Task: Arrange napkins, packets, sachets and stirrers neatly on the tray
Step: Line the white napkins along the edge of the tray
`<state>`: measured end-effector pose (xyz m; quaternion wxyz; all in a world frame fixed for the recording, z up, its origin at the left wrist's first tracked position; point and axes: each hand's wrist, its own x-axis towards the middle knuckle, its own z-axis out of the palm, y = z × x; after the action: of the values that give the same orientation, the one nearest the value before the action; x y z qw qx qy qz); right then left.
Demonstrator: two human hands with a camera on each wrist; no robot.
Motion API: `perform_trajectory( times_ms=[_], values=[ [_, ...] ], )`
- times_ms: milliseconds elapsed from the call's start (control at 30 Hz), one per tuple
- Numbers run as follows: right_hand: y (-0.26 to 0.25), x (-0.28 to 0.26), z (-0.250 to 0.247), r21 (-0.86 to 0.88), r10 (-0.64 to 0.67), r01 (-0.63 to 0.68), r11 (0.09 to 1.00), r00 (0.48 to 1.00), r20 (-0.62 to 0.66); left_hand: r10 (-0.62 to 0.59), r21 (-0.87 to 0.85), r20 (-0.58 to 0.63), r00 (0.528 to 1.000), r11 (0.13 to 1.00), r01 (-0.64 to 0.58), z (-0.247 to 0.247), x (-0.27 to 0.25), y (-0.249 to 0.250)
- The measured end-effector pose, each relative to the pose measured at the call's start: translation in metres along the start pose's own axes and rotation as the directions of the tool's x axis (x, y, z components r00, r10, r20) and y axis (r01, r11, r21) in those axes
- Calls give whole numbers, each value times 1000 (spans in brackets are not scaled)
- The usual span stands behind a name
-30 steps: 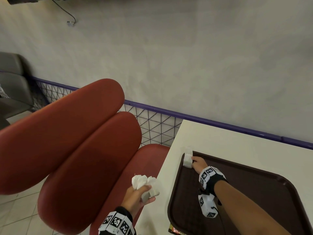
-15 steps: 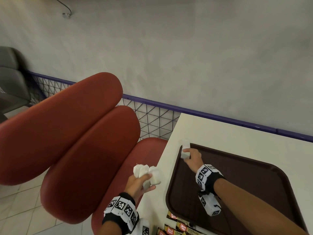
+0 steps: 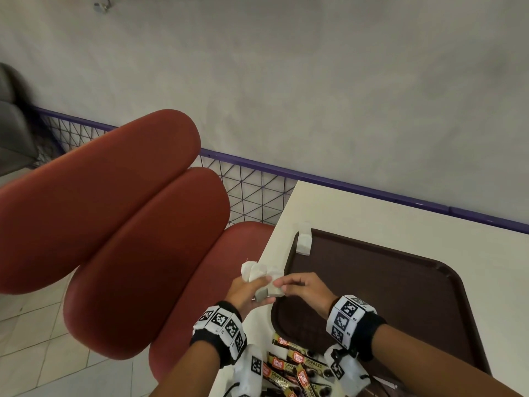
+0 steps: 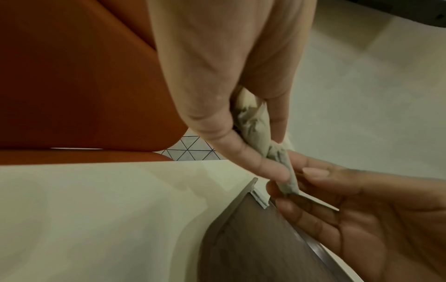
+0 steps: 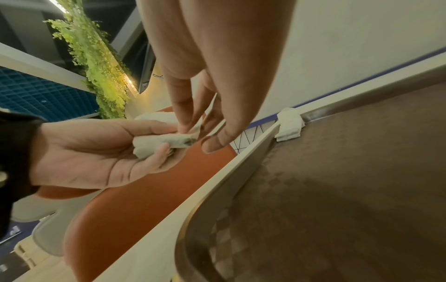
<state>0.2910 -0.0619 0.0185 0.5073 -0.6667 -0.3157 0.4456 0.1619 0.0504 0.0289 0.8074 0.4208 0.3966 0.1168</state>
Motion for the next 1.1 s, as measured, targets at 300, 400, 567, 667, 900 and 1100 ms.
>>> perform_trajectory(
  times_ms=[300, 400, 567, 667, 900, 1100],
  values=[
    [6, 30, -40, -56, 0, -31, 998, 875, -485, -26, -136, 31, 999, 990, 30, -5, 4, 4],
    [13, 51, -55, -152, 6, -116, 981, 812, -584, -18, -141, 17, 1000, 990, 20, -14, 6, 4],
    [20, 78, -54, -186, 20, -173, 967, 782, -623, 22, -119, -14, 1000, 993, -24, -27, 8, 0],
    [24, 89, -49, -240, 26, -203, 949, 810, -585, 32, -135, -46, 998, 990, -38, -34, 11, -1],
    [34, 107, -49, -419, -29, -262, 869, 818, -574, 28, -143, -56, 998, 989, -36, -46, 11, 2],
    [30, 110, -48, -402, -25, -287, 869, 787, -616, 39, -120, -81, 996, 992, -49, -50, 11, 0]
  ],
)
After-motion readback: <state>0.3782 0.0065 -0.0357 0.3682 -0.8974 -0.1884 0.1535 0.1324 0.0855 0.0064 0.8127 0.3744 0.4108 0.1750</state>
